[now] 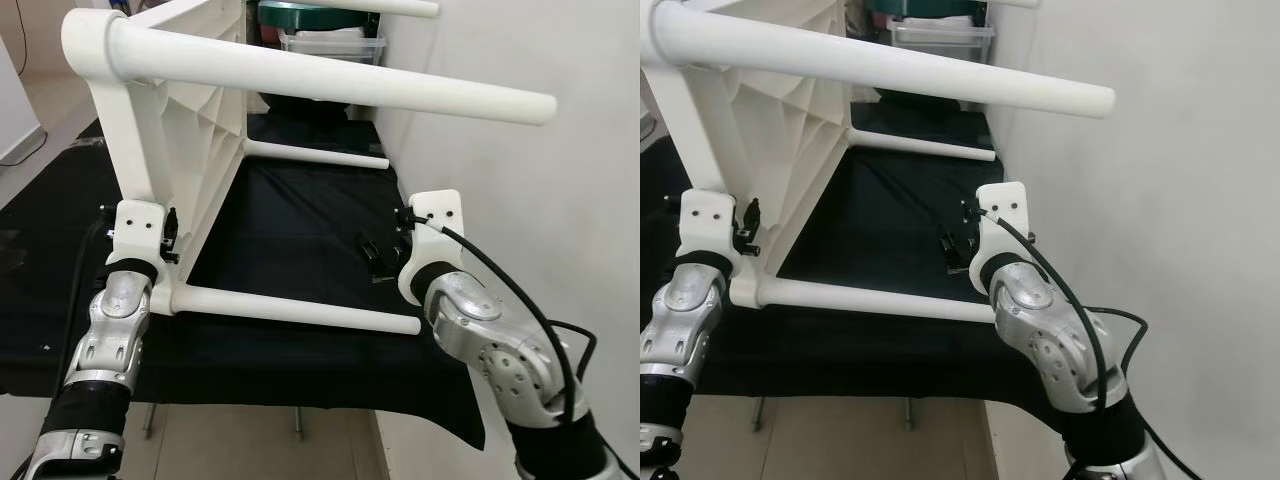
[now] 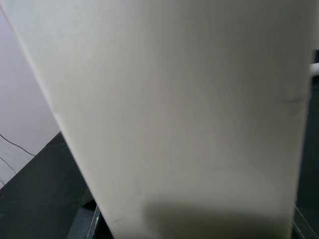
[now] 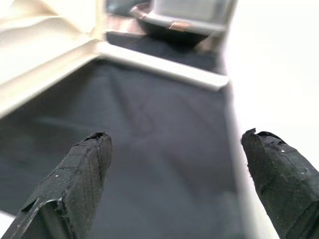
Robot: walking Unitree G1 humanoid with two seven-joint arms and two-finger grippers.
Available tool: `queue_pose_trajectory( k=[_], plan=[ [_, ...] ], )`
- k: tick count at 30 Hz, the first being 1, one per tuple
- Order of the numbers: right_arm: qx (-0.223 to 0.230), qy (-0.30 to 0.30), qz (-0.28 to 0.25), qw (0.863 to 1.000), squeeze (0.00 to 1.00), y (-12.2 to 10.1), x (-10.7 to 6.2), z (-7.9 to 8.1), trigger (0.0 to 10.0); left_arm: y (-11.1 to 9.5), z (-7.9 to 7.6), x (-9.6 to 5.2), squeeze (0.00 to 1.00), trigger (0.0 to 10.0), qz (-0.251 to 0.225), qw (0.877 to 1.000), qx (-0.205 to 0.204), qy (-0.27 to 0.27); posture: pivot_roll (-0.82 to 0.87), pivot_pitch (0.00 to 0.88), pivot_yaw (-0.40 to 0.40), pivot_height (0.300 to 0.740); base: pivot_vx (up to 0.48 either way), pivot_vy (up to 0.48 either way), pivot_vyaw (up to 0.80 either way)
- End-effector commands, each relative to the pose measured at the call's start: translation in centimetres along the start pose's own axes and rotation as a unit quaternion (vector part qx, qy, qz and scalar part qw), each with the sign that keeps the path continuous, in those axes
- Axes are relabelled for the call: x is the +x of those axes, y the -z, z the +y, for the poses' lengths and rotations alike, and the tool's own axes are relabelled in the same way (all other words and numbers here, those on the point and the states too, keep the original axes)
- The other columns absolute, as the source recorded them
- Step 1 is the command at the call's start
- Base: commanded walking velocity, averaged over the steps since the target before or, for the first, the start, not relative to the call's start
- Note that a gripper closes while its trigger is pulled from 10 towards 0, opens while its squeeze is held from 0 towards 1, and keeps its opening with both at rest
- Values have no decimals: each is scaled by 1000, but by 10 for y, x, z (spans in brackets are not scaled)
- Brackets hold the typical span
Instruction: Building children table
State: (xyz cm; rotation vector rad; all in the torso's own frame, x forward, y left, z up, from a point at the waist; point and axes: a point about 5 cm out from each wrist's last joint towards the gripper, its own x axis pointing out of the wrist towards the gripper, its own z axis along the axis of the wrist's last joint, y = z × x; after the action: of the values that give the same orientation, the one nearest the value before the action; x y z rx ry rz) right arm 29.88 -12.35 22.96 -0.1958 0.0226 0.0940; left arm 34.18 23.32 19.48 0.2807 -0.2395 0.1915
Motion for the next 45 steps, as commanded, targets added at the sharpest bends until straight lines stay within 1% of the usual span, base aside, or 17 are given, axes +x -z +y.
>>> queue_pose_trajectory(
  k=[1, 7, 8, 10, 11, 12, 13, 14, 26, 31, 32, 33, 34, 36, 38, 42, 45],
  plan=[
    [-44, 9, -9, 999, 0, 9, 1, 2, 10000, 5, 2, -6, 0, 10000, 7, 999, 37, -5, 19, 0, -88, 740, 0, 0, 0],
    [-66, 9, -2, 998, 0, 20, -1, 4, 10000, 8, 1, -9, 0, 10000, 10, 999, 35, -5, 20, 0, -80, 740, 0, 0, 0],
    [-65, 11, -3, 998, 0, 22, -2, 3, 10000, 8, 1, -9, 243, 10000, 9, 999, 32, -4, 18, 0, -78, 740, 0, 0, 0],
    [-65, 12, -4, 998, 0, 24, -2, 2, 10000, 8, 1, -10, 243, 10000, 8, 999, 31, -4, 18, 0, -78, 740, 0, 0, 0],
    [-65, 12, -5, 998, 43, 25, -3, 2, 10000, 8, 2, -10, 1000, 10000, 7, 1000, 30, -4, 18, 0, -78, 740, 0, 0, 0],
    [-69, 16, -8, 997, 133, 27, -2, 1, 10000, 8, 2, -10, 1000, 10000, 4, 1000, 15, 1, 16, 0, -72, 740, 0, 0, 0],
    [-69, 16, -8, 997, 133, 27, -2, 1, 10000, 8, 2, -10, 1000, 10000, 4, 1000, 15, 1, 16, 0, -72, 740, 0, 0, 0],
    [-71, 22, -10, 997, 176, 28, -2, -1, 10000, 7, 3, -10, 1000, 10000, 0, 1000, 3, 2, 16, 0, -71, 740, 0, 0, 0],
    [-101, 51, -32, 993, 173, 30, 0, -8, 10000, -4, 6, -16, 1000, 10000, -27, 1000, 0, -9, 23, 0, -77, 740, 0, 0, 0],
    [-141, 92, -55, 984, 161, 32, -7, -17, 10000, -8, -6, -28, 1000, 10000, -37, 999, -12, 13, 19, 0, -74, 740, 0, 0, 0],
    [-148, 98, -57, 982, 157, 34, -9, -18, 10000, -8, -11, -34, 39, 10000, -39, 999, -18, 23, 19, 0, -75, 740, 0, 0, 0],
    [-148, 98, -57, 982, 157, 34, -9, -18, 10000, -8, -11, -34, 39, 10000, -39, 999, -18, 23, 19, 0, -75, 740, 0, 0, 0],
    [-153, 102, -54, 981, 141, 40, -13, -20, 10000, -7, -19, -45, 0, 10000, -39, 998, -27, 40, 22, 0, -77, 740, 0, 0, 0],
    [-156, 99, -47, 982, 129, 46, -15, -20, 10000, -5, -23, -53, 0, 10000, -33, 997, -37, 51, 25, 0, -80, 740, 0, 0, 0],
    [-158, 96, -43, 982, 129, 49, -16, -19, 10000, -4, -25, -55, 0, 10000, -30, 997, -41, 54, 25, 0, -80, 740, 0, 0, 0],
    [-138, 93, -38, 985, 102, 54, -19, -16, 10000, -7, -32, -72, 0, 10000, -27, 995, -61, 71, 36, 0, -88, 740, 0, 0, 0],
    [-128, 98, -40, 986, 106, 54, -18, -16, 10000, -11, -33, -77, 0, 10000, -29, 995, -64, 76, 42, 0, -89, 740, 0, 0, 0]
  ],
)
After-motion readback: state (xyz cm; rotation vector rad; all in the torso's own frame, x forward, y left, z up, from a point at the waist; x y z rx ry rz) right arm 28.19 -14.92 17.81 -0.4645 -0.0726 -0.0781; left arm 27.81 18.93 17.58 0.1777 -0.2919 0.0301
